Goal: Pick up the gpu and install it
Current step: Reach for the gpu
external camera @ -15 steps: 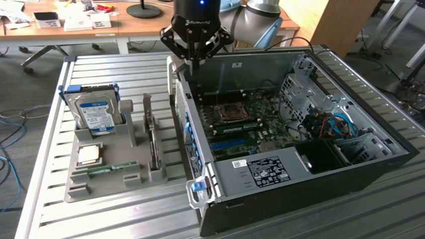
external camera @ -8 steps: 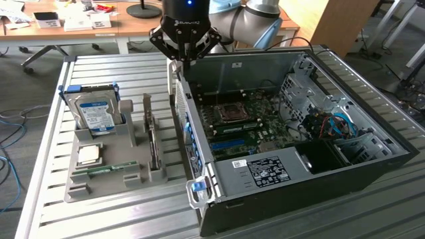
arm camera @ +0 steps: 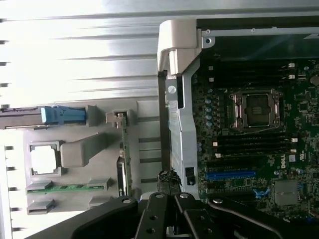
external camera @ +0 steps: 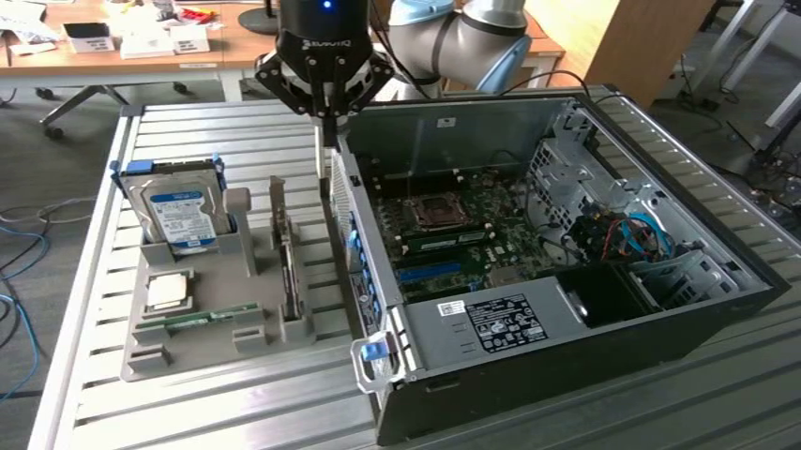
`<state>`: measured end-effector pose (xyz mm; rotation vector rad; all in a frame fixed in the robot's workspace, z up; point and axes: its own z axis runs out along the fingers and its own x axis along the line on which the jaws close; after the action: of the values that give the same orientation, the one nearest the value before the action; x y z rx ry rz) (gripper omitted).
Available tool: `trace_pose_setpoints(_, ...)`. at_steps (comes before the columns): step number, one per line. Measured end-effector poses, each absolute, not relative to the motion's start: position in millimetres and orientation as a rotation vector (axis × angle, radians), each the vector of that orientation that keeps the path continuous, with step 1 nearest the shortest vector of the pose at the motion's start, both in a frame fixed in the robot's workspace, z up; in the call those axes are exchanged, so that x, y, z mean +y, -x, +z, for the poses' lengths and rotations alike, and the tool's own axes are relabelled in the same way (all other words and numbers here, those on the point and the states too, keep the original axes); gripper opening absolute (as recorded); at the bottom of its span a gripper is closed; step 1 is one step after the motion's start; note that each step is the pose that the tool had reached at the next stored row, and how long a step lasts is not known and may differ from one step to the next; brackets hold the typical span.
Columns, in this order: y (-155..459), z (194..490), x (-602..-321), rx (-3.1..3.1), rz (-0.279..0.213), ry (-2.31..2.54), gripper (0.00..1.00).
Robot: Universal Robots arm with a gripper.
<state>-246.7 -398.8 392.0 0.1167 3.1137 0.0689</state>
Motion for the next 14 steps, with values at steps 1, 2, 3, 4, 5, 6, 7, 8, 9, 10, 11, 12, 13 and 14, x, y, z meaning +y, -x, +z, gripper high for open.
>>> trace_pose_setpoints(1, 249, 392, -399, 3.114, 0.069, -0.117, 0.11)
trace_pose_setpoints(2, 251, 392, -399, 3.114, 0.069, -0.117, 0.11)
trace_pose_setpoints(3, 254, 392, -399, 3.114, 0.069, -0.117, 0.11)
trace_pose_setpoints(4, 256, 392, -399, 3.114, 0.069, -0.117, 0.11)
trace_pose_setpoints(5, 258, 392, -399, 3.114, 0.069, -0.117, 0.11)
trace_pose_setpoints(6, 260, 392, -399, 3.114, 0.069, -0.117, 0.11)
trace_pose_setpoints(7, 261, 392, -399, 3.114, 0.069, -0.117, 0.11)
trace_pose_setpoints(8, 263, 392, -399, 3.114, 0.069, -0.117, 0.11)
trace_pose_setpoints(9, 265, 392, -399, 3.114, 0.069, -0.117, 0.11)
trace_pose_setpoints(10, 266, 392, -399, 3.114, 0.069, -0.117, 0.11)
trace_pose_setpoints(11, 268, 392, -399, 3.114, 0.069, -0.117, 0.11)
trace_pose_setpoints(12, 270, 392, -399, 3.114, 0.069, -0.117, 0.11)
trace_pose_setpoints(13, 272, 392, -399, 3.114, 0.069, -0.117, 0.11)
trace_pose_setpoints(14, 273, 392, -399, 3.114, 0.069, -0.117, 0.11)
